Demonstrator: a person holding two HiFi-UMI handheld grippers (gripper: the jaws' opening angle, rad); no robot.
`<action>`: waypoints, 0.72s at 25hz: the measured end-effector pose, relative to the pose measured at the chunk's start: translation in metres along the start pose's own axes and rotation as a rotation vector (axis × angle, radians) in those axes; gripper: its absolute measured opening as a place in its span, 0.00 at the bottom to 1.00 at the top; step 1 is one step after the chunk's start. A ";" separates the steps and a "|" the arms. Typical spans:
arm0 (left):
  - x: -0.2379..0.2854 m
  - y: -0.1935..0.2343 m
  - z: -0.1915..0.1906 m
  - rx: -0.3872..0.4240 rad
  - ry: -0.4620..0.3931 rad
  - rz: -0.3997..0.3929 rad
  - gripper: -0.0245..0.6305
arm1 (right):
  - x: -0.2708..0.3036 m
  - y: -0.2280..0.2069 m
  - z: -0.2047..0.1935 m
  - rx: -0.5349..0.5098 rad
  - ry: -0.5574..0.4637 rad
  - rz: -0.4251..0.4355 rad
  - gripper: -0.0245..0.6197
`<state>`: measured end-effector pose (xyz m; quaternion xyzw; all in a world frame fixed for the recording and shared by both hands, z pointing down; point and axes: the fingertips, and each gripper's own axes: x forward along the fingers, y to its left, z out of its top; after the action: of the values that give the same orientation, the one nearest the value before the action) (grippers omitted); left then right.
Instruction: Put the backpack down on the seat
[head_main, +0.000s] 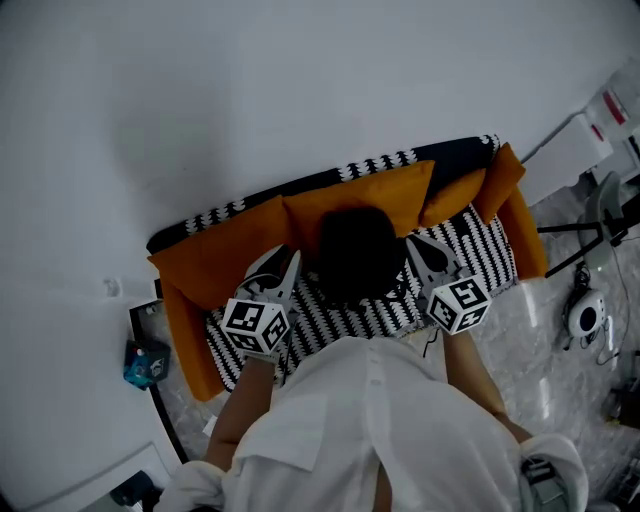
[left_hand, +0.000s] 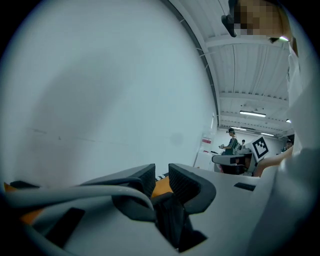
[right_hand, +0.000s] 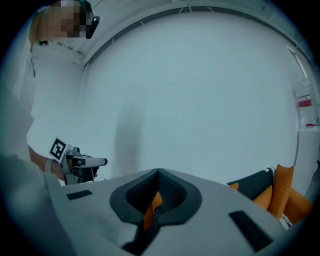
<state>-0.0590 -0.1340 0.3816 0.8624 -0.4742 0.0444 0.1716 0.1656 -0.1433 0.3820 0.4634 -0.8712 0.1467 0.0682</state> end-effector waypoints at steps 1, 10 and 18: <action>-0.002 -0.002 -0.001 0.003 0.002 -0.003 0.19 | -0.002 0.001 -0.001 -0.003 0.003 0.001 0.06; -0.014 -0.011 -0.008 0.010 0.018 -0.016 0.17 | -0.014 0.004 -0.010 0.003 0.022 -0.009 0.06; -0.016 -0.015 -0.012 -0.011 0.018 -0.029 0.16 | -0.018 0.005 -0.013 -0.009 0.030 -0.011 0.06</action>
<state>-0.0537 -0.1098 0.3853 0.8679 -0.4601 0.0473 0.1812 0.1711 -0.1223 0.3890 0.4657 -0.8682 0.1493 0.0843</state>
